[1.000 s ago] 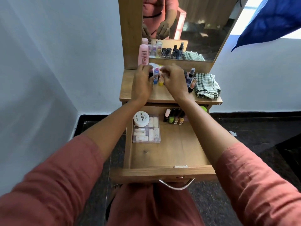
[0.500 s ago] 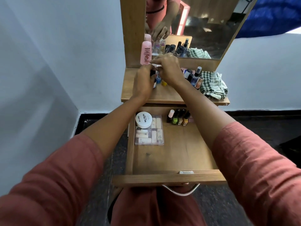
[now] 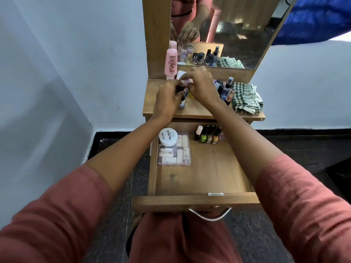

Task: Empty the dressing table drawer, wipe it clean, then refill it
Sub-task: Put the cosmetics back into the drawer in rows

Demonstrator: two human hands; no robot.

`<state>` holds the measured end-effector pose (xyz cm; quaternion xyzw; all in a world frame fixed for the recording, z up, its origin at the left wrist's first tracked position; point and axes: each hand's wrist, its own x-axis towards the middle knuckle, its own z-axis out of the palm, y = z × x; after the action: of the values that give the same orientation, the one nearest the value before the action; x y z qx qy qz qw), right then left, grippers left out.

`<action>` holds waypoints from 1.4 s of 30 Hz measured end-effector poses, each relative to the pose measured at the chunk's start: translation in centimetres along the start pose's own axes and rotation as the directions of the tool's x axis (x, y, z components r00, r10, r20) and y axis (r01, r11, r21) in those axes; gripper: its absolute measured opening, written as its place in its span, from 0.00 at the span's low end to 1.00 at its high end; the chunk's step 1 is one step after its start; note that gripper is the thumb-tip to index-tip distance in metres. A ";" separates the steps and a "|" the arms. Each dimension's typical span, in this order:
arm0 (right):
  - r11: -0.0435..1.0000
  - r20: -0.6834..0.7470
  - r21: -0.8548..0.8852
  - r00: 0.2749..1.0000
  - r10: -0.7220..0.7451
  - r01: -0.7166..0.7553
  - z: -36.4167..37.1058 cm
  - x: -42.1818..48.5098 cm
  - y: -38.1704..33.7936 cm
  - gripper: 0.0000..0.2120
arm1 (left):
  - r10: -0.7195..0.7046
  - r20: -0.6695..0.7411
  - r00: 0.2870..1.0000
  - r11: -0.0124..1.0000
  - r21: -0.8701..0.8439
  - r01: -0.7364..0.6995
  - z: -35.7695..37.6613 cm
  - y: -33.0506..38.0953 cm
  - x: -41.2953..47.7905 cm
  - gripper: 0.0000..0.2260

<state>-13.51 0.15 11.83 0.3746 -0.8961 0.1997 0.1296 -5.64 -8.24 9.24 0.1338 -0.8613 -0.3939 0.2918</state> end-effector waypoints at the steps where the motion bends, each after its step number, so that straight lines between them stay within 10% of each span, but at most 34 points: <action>1: 1.000 -0.012 0.007 1.000 0.002 -0.002 -0.1 -0.4 0.2 0.13 | 0.002 0.004 1.000 1.000 0.000 -0.002 -0.1 0.1 -0.3 0.10; 12: 0.962 -0.011 0.263 0.997 0.077 -0.071 -1.8 -7.3 2.5 0.11 | 0.029 0.117 0.993 1.000 -0.015 -0.027 1.1 1.3 -5.4 0.11; 42: 0.896 0.056 0.126 0.905 0.422 -0.426 0.2 -17.0 13.0 0.12 | -0.124 0.265 0.956 0.985 0.146 0.087 8.4 -2.7 -7.3 0.11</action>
<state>-11.22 18.88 1.74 0.1810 -0.9422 0.2785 0.0449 -4.94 -1.58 -0.06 0.1431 -0.9092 -0.3653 0.1391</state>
